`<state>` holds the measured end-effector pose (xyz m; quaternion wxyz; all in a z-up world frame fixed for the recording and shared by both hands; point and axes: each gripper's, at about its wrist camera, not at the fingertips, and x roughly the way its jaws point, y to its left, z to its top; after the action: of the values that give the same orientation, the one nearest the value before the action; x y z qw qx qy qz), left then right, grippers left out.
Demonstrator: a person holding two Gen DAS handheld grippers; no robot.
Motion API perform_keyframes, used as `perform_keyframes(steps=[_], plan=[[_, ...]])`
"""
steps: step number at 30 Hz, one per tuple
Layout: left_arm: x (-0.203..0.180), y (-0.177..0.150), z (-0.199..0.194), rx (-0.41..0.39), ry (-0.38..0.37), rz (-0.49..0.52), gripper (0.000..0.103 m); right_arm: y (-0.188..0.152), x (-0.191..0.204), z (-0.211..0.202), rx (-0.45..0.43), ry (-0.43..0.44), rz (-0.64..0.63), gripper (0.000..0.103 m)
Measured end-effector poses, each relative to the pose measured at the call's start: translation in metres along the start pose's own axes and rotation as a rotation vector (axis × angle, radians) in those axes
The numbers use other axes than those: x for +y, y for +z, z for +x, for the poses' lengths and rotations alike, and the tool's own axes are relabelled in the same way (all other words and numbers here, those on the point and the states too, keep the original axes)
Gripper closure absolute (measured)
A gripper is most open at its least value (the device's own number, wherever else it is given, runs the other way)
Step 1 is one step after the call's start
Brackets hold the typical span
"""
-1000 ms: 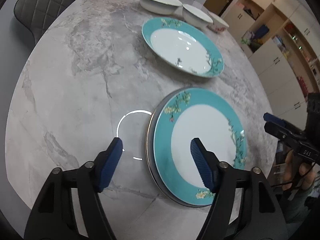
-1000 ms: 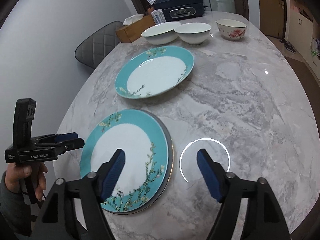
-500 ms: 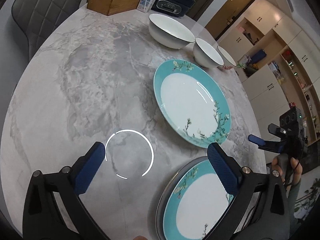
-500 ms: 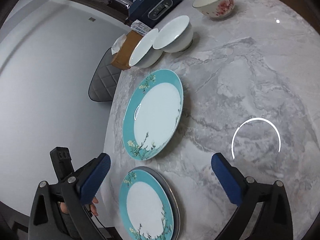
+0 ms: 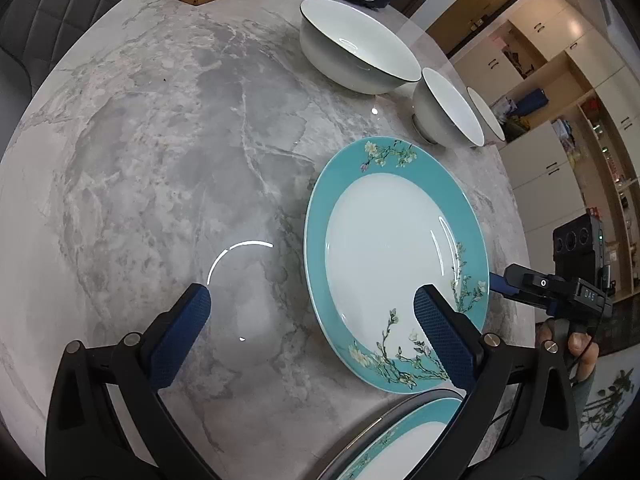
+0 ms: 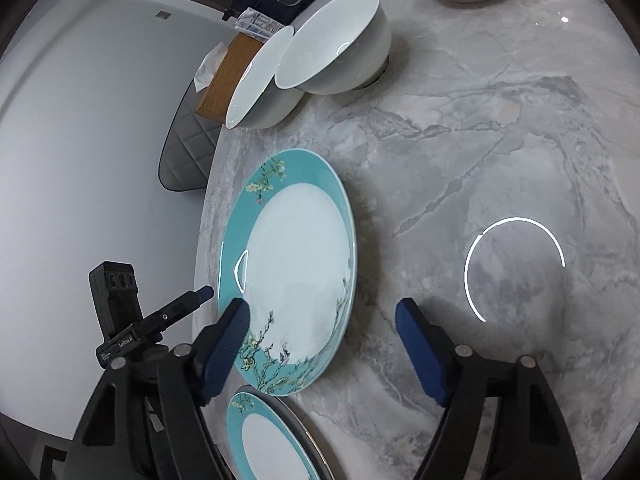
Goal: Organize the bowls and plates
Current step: 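Move the right gripper to the rim of the smaller teal plate, then close the right gripper on the smaller teal plate's rim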
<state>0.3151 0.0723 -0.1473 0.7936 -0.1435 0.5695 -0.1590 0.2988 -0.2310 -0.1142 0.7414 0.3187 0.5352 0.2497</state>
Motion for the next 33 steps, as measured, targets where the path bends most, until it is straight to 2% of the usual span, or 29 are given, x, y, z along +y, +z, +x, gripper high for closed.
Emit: perform_keyframes(steps=[3, 5, 8, 10, 11, 13, 17, 21, 33], plan=[[-0.006, 0.004, 0.009, 0.01, 0.023, 0.03, 0.001, 0.006, -0.006, 0.007, 0.02, -0.016, 0.001, 0.044], [-0.01, 0.005, 0.015, 0.018, 0.036, 0.044, 0.007, 0.007, -0.009, 0.011, 0.033, -0.014, 0.005, 0.05], [-0.011, 0.006, 0.023, 0.036, 0.015, 0.032, 0.035, 0.008, -0.009, 0.015, 0.045, -0.011, -0.006, 0.058], [-0.01, 0.005, 0.027, 0.053, -0.01, 0.01, 0.068, 0.008, -0.009, 0.016, 0.052, -0.011, -0.008, 0.063], [-0.01, 0.005, 0.029, 0.059, -0.021, 0.003, 0.074, 0.008, -0.01, 0.016, 0.053, -0.01, -0.008, 0.065], [-0.01, 0.003, 0.032, 0.064, -0.035, 0.0, 0.076, 0.009, -0.01, 0.016, 0.054, -0.006, -0.006, 0.067], [-0.01, 0.002, 0.033, 0.058, -0.036, -0.003, 0.08, 0.01, -0.011, 0.018, 0.064, -0.006, -0.01, 0.085], [0.001, 0.001, 0.031, 0.059, -0.06, -0.035, 0.092, 0.014, -0.012, 0.02, 0.066, -0.012, -0.006, 0.091], [0.006, -0.004, 0.027, 0.039, -0.065, -0.058, 0.095, 0.008, -0.012, 0.016, 0.055, -0.031, -0.005, 0.093]])
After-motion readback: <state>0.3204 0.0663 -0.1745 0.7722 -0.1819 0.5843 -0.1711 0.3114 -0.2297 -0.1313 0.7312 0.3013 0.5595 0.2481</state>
